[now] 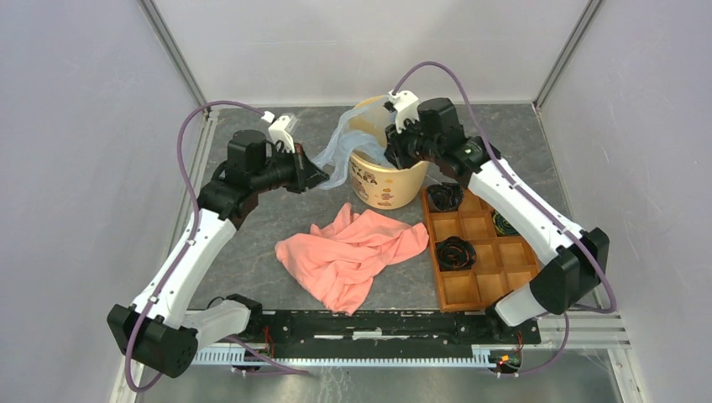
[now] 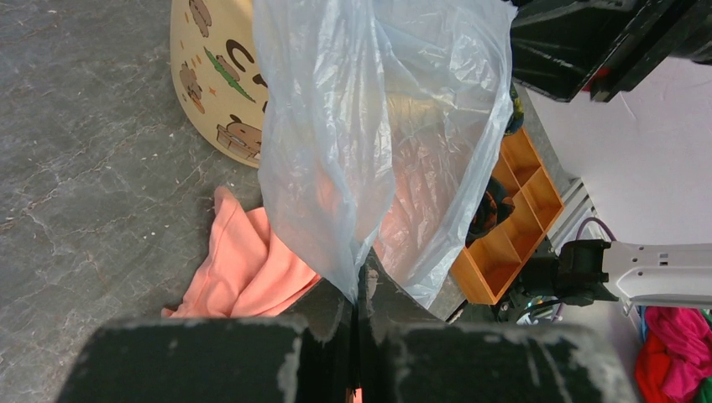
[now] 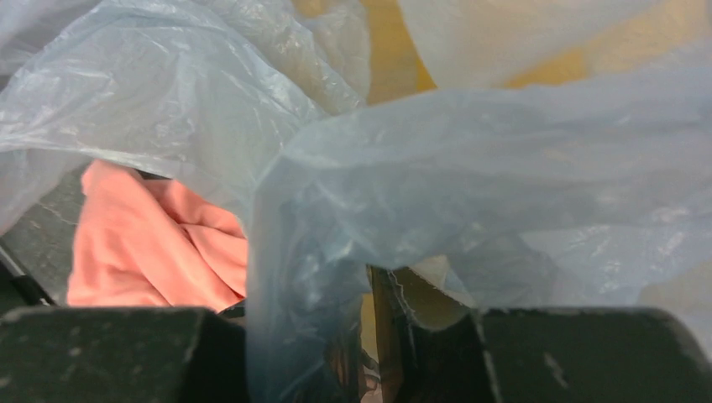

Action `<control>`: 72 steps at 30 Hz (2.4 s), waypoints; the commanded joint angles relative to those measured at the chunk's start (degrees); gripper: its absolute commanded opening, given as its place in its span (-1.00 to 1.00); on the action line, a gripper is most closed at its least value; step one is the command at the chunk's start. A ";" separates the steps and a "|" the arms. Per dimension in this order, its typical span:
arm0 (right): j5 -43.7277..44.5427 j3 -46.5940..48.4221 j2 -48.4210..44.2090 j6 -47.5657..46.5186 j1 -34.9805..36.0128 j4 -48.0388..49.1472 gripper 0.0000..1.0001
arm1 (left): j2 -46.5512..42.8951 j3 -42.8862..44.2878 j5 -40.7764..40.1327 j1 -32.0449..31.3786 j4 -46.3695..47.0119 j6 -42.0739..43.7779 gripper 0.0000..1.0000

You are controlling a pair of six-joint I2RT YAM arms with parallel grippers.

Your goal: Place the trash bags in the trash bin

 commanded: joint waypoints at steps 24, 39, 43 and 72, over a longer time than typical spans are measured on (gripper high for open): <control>4.86 -0.37 -4.00 -0.53 -4.77 3.79 -0.12 | 5.24 13.24 -11.64 0.01 -5.93 -1.29 -0.76; 3.01 -1.70 -6.38 -0.38 -4.70 7.95 0.22 | -2.36 2.55 -5.98 0.01 0.51 -20.22 0.73; 1.77 -4.34 -6.20 -0.56 -2.66 12.11 0.50 | -4.88 -3.04 -5.88 0.01 6.54 -29.55 0.94; -3.35 -3.36 -6.68 12.95 -5.84 18.76 -1.00 | -5.07 -5.13 -14.29 0.01 2.28 -19.32 -0.88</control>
